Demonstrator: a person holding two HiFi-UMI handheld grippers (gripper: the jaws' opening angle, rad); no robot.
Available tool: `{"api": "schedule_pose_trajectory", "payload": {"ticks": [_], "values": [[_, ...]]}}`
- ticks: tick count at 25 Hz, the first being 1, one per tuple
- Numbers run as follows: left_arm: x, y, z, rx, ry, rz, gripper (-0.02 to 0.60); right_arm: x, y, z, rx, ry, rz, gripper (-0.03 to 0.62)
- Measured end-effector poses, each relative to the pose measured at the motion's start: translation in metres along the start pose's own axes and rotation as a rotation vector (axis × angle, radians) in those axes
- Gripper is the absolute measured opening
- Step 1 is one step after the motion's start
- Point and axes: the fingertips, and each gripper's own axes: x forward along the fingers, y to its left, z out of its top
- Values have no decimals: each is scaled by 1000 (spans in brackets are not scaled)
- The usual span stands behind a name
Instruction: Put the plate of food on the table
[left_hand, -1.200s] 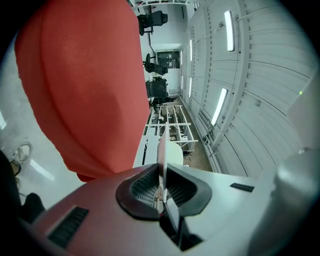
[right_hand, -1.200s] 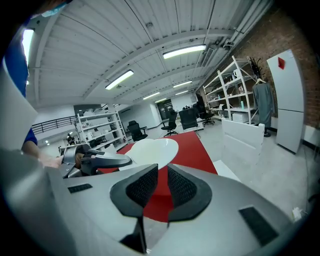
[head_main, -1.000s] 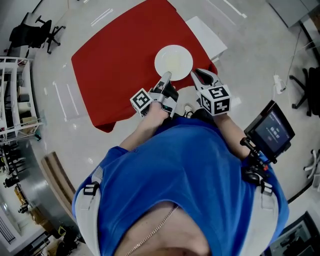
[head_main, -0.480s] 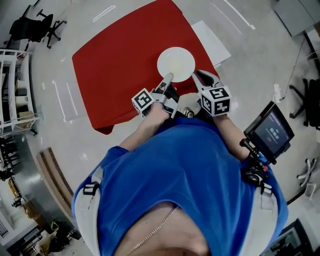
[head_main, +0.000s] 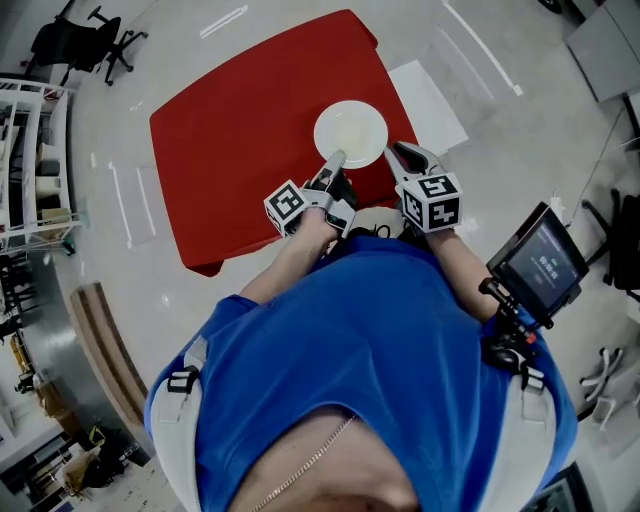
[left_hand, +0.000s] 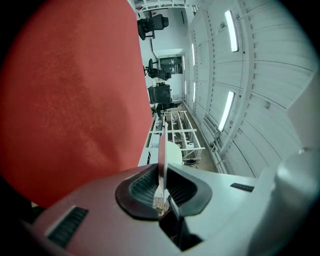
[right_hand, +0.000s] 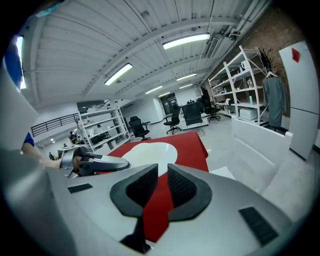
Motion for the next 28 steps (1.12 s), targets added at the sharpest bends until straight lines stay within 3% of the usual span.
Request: {"api": "schedule_pose_trajectory", "payload": {"ticks": [5, 15, 28], "values": [[-17, 13, 6, 8, -34, 43, 31, 0, 11, -7, -3, 17, 24, 34], [59, 24, 20, 3, -105, 103, 31, 45, -57, 11, 1, 82, 100, 34], [92, 57, 52, -66, -224, 168, 31, 102, -85, 7, 13, 173, 166, 34]]}}
